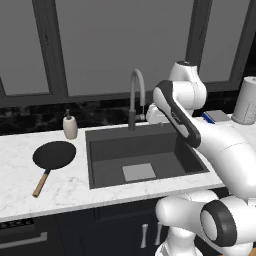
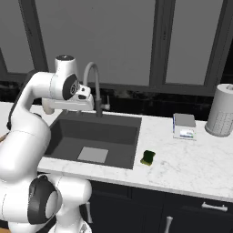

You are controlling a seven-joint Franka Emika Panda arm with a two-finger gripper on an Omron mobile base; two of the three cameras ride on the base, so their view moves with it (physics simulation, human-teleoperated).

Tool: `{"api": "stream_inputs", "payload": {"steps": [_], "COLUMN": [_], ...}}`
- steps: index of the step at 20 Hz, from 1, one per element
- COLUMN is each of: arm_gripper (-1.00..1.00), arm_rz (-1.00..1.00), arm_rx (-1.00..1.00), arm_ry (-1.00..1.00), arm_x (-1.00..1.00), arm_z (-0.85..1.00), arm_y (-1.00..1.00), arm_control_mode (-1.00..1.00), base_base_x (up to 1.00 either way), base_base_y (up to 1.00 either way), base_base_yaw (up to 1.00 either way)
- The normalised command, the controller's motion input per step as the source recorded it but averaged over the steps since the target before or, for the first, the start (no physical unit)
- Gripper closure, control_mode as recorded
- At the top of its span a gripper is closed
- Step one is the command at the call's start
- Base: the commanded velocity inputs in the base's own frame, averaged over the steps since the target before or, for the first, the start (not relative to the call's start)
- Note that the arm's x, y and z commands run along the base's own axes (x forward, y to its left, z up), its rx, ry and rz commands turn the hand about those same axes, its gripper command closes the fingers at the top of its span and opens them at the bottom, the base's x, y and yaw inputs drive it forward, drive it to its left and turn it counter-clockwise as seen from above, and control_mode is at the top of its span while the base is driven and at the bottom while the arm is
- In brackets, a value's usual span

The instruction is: Pick the pan and sponge and place them into the sink. Then turn on the water.

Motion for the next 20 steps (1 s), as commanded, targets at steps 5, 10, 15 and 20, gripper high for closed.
{"api": "stream_inputs", "payload": {"steps": [5,10,15,20], "arm_gripper": [-1.00,-1.00,-1.00,-1.00], "arm_rz": [0.00,-0.03,-0.01,0.00], "arm_rx": [0.00,0.00,-0.09,-0.06], "arm_ry": [0.01,0.01,0.12,0.15], "arm_x": [0.00,0.02,0.00,0.00], "arm_z": [0.00,-0.16,-0.28,-0.37], "arm_y": [0.00,0.55,1.00,1.00], "arm_control_mode": [-1.00,-1.00,-1.00,-1.00], "base_base_x": [0.00,0.00,0.00,0.00], "base_base_y": [0.00,0.00,0.00,0.00], "base_base_yaw": [0.00,0.00,0.00,0.00]}}
